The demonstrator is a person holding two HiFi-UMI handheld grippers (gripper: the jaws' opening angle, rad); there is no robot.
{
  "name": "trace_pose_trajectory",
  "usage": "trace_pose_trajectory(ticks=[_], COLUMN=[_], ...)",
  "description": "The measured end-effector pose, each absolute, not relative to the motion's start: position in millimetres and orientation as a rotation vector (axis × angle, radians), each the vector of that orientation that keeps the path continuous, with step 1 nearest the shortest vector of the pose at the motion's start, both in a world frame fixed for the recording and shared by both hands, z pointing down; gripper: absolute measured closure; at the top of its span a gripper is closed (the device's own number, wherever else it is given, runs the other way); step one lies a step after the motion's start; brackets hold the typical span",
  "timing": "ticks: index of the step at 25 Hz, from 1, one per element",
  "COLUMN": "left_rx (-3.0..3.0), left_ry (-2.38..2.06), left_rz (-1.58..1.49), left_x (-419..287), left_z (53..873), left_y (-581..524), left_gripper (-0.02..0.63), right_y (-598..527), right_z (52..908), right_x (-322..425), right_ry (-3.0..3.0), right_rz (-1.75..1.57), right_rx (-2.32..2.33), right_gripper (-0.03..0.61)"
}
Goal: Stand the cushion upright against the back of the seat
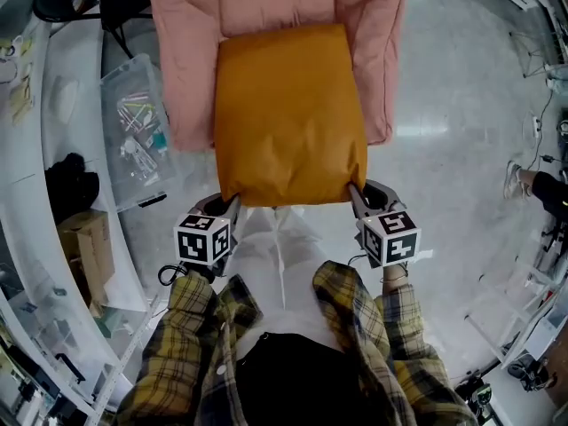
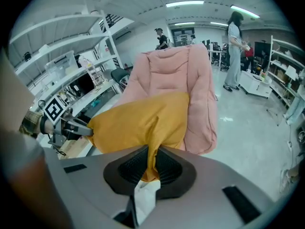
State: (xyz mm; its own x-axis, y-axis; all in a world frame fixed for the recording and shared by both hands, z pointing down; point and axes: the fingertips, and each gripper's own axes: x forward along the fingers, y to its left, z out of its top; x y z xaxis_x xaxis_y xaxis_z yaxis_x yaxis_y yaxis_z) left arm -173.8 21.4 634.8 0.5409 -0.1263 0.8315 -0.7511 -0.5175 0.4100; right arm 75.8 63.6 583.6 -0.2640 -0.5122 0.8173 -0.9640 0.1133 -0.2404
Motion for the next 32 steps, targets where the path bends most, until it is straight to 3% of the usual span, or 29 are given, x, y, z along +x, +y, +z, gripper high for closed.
trace_pose_trajectory(ticks=[18, 32], left_rx=[2.177, 2.222], left_ry=[-0.866, -0.971], left_rz=[0.697, 0.612], left_x=[-175.1, -137.5], left_z=[459.0, 405.4], left_y=[-48.6, -93.0], left_gripper=[0.568, 0.566], right_y=[47.0, 0.5], right_z=[470.5, 424.2], right_x=[67.8, 105.5], right_ry=[-1.969, -2.091], right_rz=[1.215, 1.119], right_rx=[1.481, 1.520], right_gripper=[0.526, 0.526])
